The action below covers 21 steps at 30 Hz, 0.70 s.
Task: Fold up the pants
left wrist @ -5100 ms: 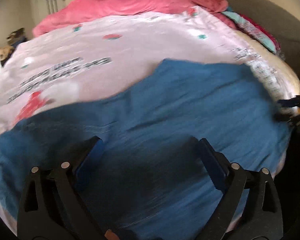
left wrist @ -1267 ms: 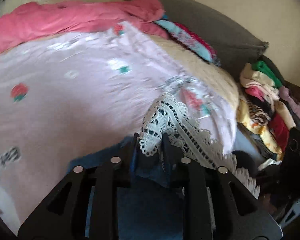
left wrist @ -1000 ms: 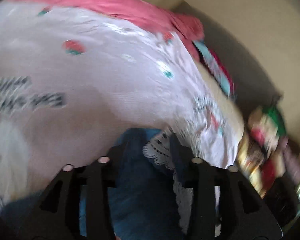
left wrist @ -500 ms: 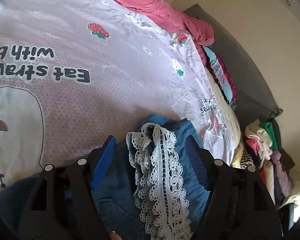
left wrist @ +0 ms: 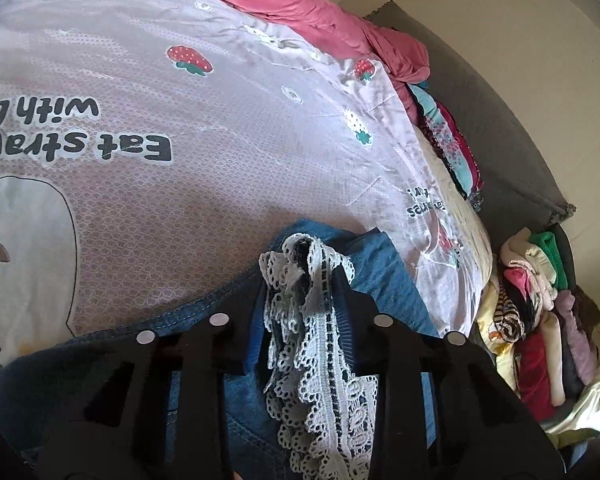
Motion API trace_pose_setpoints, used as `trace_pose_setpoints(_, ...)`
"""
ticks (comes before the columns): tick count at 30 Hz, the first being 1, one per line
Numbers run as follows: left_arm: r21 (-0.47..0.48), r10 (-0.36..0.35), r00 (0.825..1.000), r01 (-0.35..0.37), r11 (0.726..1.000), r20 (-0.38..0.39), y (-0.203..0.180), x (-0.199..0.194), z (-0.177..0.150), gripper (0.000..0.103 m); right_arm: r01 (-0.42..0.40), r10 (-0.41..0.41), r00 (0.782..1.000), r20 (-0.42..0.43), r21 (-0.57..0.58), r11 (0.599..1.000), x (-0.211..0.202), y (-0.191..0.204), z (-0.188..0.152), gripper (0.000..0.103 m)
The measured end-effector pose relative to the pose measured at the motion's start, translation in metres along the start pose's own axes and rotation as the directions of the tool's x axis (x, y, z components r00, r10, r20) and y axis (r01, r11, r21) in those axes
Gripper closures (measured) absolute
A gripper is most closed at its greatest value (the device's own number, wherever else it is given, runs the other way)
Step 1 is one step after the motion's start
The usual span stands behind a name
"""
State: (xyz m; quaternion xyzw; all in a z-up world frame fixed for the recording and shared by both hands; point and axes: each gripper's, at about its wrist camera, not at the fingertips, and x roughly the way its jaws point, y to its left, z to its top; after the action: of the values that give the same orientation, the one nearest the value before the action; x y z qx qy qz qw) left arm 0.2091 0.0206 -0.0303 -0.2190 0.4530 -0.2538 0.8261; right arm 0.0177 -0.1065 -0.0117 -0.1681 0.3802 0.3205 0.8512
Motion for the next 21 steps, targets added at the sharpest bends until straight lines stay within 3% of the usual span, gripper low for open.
trace_pose_setpoints(1, -0.003, 0.000, 1.000, 0.000, 1.000, 0.001, 0.000, 0.000, 0.000, 0.083, 0.023, -0.024, 1.000, -0.020, -0.020, 1.000, 0.008, 0.002, 0.000, 0.070)
trace_pose_setpoints(3, -0.005, 0.011, 1.000, -0.011, 1.000, 0.004, 0.000, 0.003, -0.001, 0.085, 0.027, -0.029, 0.999, -0.039, -0.038, 0.999, 0.018, -0.001, -0.002, 0.080)
trace_pose_setpoints(6, -0.010, 0.003, 1.000, -0.003, 1.000, 0.017, -0.001, -0.001, -0.001, 0.088, -0.016, 0.016, 1.000, -0.021, 0.009, 1.000, 0.010, -0.010, -0.001, 0.086)
trace_pose_setpoints(10, 0.016, 0.027, 0.998, -0.028, 0.999, 0.053, -0.007, -0.019, -0.002, 0.089, -0.053, 0.054, 0.998, 0.015, -0.029, 0.998, -0.005, -0.008, 0.001, 0.086)
trace_pose_setpoints(12, 0.030, 0.085, 0.995, -0.087, 0.996, 0.046, -0.005, -0.019, -0.006, 0.089, -0.068, 0.067, 0.998, -0.012, -0.044, 0.997, 0.004, -0.004, -0.002, 0.086)
trace_pose_setpoints(16, -0.005, 0.108, 0.994, -0.108, 0.994, 0.007, 0.012, -0.004, -0.010, 0.085, -0.087, 0.086, 0.995, -0.041, -0.042, 0.995, 0.021, -0.004, -0.008, 0.076)
trace_pose_setpoints(21, 0.004, 0.130, 0.991, -0.130, 0.991, 0.017, 0.012, -0.004, -0.008, 0.077, -0.172, 0.171, 0.985, -0.022, -0.014, 0.985, 0.007, -0.007, -0.009, 0.063)
